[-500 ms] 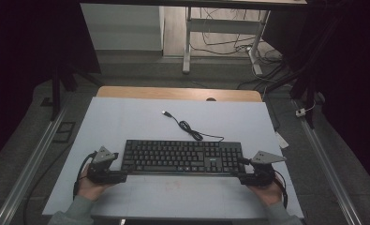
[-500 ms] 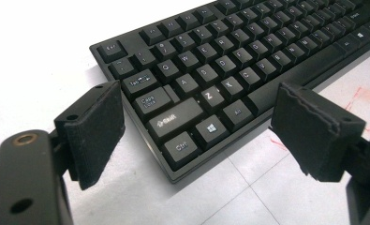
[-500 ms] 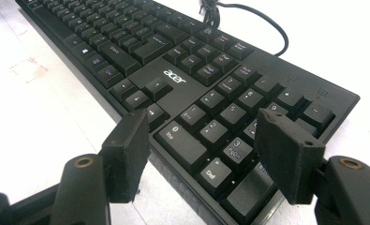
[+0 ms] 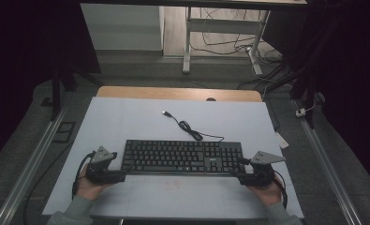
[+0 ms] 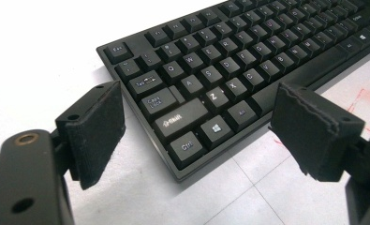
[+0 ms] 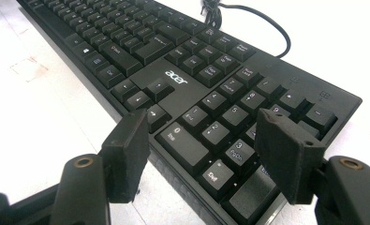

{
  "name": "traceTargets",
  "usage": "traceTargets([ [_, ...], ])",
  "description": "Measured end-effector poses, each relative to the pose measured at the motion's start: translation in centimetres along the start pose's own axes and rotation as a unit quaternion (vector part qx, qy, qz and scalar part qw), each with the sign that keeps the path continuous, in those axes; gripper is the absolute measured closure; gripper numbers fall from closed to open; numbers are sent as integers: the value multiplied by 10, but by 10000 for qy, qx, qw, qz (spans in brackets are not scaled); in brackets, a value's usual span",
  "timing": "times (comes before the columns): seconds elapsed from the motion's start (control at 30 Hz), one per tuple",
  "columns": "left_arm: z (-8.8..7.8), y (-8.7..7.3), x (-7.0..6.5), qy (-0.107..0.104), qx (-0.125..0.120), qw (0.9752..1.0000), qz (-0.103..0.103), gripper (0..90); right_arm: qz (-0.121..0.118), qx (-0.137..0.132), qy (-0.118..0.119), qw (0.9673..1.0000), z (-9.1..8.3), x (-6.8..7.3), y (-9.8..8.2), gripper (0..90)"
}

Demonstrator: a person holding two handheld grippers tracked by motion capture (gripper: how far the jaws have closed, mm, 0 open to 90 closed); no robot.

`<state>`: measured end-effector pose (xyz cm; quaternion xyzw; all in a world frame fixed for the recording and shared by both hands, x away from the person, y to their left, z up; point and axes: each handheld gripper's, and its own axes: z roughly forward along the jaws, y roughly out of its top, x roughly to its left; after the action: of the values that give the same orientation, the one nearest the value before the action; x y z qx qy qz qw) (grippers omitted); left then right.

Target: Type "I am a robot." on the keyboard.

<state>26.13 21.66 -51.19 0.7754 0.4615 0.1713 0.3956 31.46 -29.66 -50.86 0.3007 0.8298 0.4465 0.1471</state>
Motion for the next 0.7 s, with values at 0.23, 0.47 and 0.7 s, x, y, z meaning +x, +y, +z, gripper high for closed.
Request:
traceTargets([
  [0.23,1,0,0,9,-4,10000,20,183,8,-39,11,10000,0,1,0,357],
  [0.47,1,1,0,33,-49,10000,-24,183,-23,-75,28,10000,2,6,5,357],
  [0.7,0,1,1,60,-95,9999,-62,195,-58,-112,141,9998,8,13,12,358],
])
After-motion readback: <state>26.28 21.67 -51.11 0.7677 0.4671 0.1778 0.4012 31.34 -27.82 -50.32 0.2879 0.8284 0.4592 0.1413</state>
